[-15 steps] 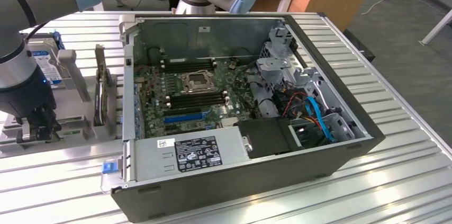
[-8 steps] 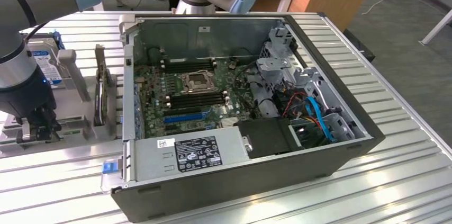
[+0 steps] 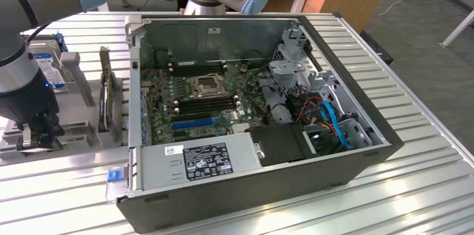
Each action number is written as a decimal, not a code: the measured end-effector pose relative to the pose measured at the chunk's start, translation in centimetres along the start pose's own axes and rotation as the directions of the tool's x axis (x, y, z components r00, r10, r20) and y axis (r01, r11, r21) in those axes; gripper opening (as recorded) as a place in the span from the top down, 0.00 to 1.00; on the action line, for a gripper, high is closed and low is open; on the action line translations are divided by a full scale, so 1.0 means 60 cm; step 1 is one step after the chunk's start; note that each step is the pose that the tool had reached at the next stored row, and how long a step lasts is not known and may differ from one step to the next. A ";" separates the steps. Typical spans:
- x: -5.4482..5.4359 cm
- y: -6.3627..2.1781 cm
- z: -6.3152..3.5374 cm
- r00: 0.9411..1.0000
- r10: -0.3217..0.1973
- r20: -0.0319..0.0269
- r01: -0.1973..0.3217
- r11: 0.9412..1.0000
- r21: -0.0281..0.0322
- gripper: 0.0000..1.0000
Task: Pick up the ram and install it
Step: 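Pick up the ram and move it above insertion slot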
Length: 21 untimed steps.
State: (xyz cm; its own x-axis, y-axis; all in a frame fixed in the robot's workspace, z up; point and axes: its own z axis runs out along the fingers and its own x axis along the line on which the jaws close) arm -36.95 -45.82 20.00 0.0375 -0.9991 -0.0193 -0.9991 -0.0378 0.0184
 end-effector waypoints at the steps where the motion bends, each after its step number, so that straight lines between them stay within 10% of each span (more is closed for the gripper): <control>1: 0.000 0.000 0.000 1.000 0.000 0.000 0.000 1.000 0.000 0.62; 21: 0.000 0.000 0.000 1.000 0.000 0.000 0.000 1.000 0.000 0.78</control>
State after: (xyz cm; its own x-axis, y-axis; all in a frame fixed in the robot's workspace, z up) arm -36.95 -45.82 20.01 0.0375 -0.9991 -0.0193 -0.9991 -0.0378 0.0185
